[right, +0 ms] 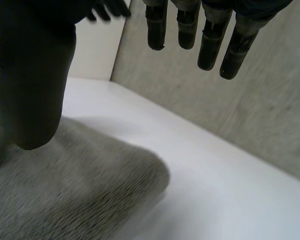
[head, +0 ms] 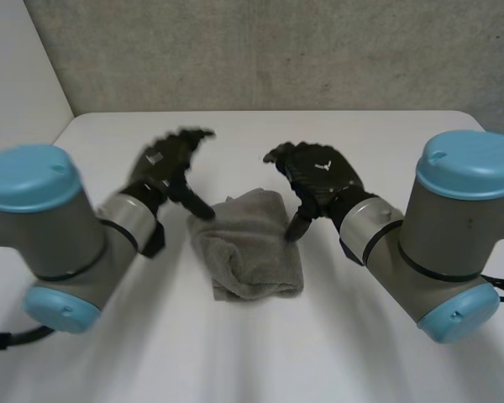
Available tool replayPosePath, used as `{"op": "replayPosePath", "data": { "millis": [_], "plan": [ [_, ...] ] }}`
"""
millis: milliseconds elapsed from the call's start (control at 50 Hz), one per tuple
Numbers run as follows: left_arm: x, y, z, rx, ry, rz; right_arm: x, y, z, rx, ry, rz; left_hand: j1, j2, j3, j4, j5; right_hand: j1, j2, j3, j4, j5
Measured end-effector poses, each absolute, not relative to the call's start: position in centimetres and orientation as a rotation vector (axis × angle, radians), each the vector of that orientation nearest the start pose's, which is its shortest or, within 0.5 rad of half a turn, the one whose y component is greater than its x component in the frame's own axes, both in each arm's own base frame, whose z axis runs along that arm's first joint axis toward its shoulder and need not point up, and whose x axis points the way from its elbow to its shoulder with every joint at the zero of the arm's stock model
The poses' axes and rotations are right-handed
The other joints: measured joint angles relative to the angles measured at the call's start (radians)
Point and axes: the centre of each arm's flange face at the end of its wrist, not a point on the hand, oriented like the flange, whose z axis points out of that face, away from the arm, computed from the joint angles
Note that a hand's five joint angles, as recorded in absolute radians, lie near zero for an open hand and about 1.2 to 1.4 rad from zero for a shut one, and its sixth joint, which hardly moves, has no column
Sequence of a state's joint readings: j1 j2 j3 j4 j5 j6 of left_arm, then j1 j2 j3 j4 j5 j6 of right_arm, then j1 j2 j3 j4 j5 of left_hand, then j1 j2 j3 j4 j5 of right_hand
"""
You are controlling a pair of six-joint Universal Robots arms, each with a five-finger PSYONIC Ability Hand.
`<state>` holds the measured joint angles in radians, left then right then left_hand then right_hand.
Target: Fold the laundry
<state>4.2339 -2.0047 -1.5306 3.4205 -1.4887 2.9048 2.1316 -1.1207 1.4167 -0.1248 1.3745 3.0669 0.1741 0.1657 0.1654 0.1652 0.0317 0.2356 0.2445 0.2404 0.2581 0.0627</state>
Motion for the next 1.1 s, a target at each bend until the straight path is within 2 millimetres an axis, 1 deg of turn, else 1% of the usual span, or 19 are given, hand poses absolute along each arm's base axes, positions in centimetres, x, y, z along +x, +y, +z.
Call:
{"op": "replayPosePath", "data": {
  "millis": [20, 80, 120, 180, 240, 320, 380, 420, 440, 480, 500, 540, 560, 620, 640, 680, 760, 840, 1100],
  "plan": [
    [-30.0, -27.3, 19.1, -0.322, -2.012, 1.634, 33.1, -24.7, 20.7, -0.823, 1.944, -1.651, 0.000, 0.000, 0.000, 0.000, 0.000, 0.000, 0.000, 0.000, 0.000, 0.000],
    [-30.8, -26.6, 16.4, -0.348, -2.095, 1.533, 33.5, -25.0, 18.6, -0.849, 1.990, -1.560, 0.000, 0.000, 0.000, 0.000, 0.000, 0.000, 0.000, 0.000, 0.000, 0.000],
    [-31.0, -26.1, 14.4, -0.364, -2.152, 1.474, 33.9, -25.2, 16.7, -0.875, 2.036, -1.485, 0.000, 0.000, 0.000, 0.000, 0.000, 0.000, 0.000, 0.000, 0.000, 0.000],
    [-31.0, -25.8, 12.9, -0.373, -2.201, 1.434, 34.2, -25.2, 14.8, -0.902, 2.085, -1.407, 0.000, 0.000, 0.000, 0.000, 0.000, 0.000, 0.000, 0.000, 0.000, 0.000],
    [-30.8, -25.6, 12.1, -0.374, -2.232, 1.424, 34.4, -25.2, 13.3, -0.921, 2.126, -1.349, 0.000, 0.000, 0.000, 0.000, 0.000, 0.000, 0.000, 0.000, 0.000, 0.000],
    [-30.6, -25.6, 12.6, -0.382, -2.231, 1.444, 34.5, -25.3, 13.4, -0.925, 2.135, -1.346, 0.000, 0.000, 0.000, 0.000, 0.000, 0.000, 0.000, 0.000, 0.000, 0.000],
    [-30.6, -25.7, 14.6, -0.397, -2.193, 1.501, 34.5, -25.6, 15.4, -0.910, 2.109, -1.414, 0.000, 0.000, 0.000, 0.000, 0.000, 0.000, 0.000, 0.000, 0.000, 0.000],
    [-30.6, -25.8, 17.0, -0.405, -2.137, 1.568, 34.2, -25.8, 18.5, -0.880, 2.063, -1.516, 0.000, 0.000, 0.000, 0.000, 0.000, 0.000, 0.000, 0.000, 0.000, 0.000],
    [-30.6, -25.8, 17.7, -0.406, -2.119, 1.586, 34.1, -25.8, 19.3, -0.872, 2.052, -1.541, 0.000, 0.000, 0.000, 0.000, 0.000, 0.000, 0.000, 0.000, 0.000, 0.000],
    [-30.5, -25.7, 21.0, -0.403, -2.044, 1.660, 33.4, -25.9, 22.9, -0.824, 1.996, -1.661, 0.000, 0.000, 0.000, 0.000, 0.000, 0.000, 0.000, 0.000, 0.000, 0.000],
    [-30.5, -25.7, 21.9, -0.400, -2.023, 1.680, 33.2, -25.9, 23.8, -0.811, 1.983, -1.691, 0.000, 0.000, 0.000, 0.000, 0.000, 0.000, 0.000, 0.000, 0.000, 0.000],
    [-30.1, -25.3, 25.9, -0.388, -1.939, 1.755, 32.2, -25.8, 27.5, -0.747, 1.927, -1.816, 0.000, 0.000, 0.000, 0.000, 0.000, 0.000, 0.000, 0.000, 0.000, 0.000],
    [-30.0, -25.2, 26.9, -0.384, -1.920, 1.771, 31.9, -25.8, 28.4, -0.729, 1.916, -1.846, 0.000, 0.000, 0.000, 0.000, 0.000, 0.000, 0.000, 0.000, 0.000, 0.000],
    [-29.1, -24.2, 31.9, -0.356, -1.840, 1.848, 30.0, -25.6, 32.5, -0.619, 1.878, -2.000, 0.000, 0.000, 0.000, 0.000, 0.000, 0.000, 0.000, 0.000, 0.000, 0.000],
    [-28.9, -24.1, 32.7, -0.349, -1.834, 1.859, 29.6, -25.6, 33.0, -0.601, 1.877, -2.021, 0.000, 0.000, 0.000, 0.000, 0.000, 0.000, 0.000, 0.000, 0.000, 0.000],
    [-27.9, -23.5, 35.1, -0.312, -1.848, 1.892, 28.1, -25.6, 34.8, -0.527, 1.904, -2.091, 0.000, -0.001, 0.000, 0.000, 0.000, 0.000, 0.000, 0.000, 0.000, 0.000],
    [-26.1, -23.1, 36.6, -0.258, -1.967, 1.916, 26.5, -25.6, 36.0, -0.467, 1.982, -2.128, 0.000, -0.001, 0.000, 0.000, 0.000, 0.000, 0.000, 0.000, 0.000, 0.000],
    [-25.1, -23.1, 36.8, -0.243, -2.069, 1.927, 25.8, -25.8, 36.2, -0.461, 2.047, -2.124, 0.000, -0.001, 0.000, 0.000, 0.000, 0.000, 0.000, 0.000, 0.000, 0.000],
    [-24.7, -23.2, 36.8, -0.264, -2.096, 1.954, 24.9, -26.6, 36.3, -0.447, 2.079, -2.134, 0.000, -0.001, 0.000, 0.000, 0.000, 0.000, 0.000, 0.000, 0.000, 0.000]
  ]
}}
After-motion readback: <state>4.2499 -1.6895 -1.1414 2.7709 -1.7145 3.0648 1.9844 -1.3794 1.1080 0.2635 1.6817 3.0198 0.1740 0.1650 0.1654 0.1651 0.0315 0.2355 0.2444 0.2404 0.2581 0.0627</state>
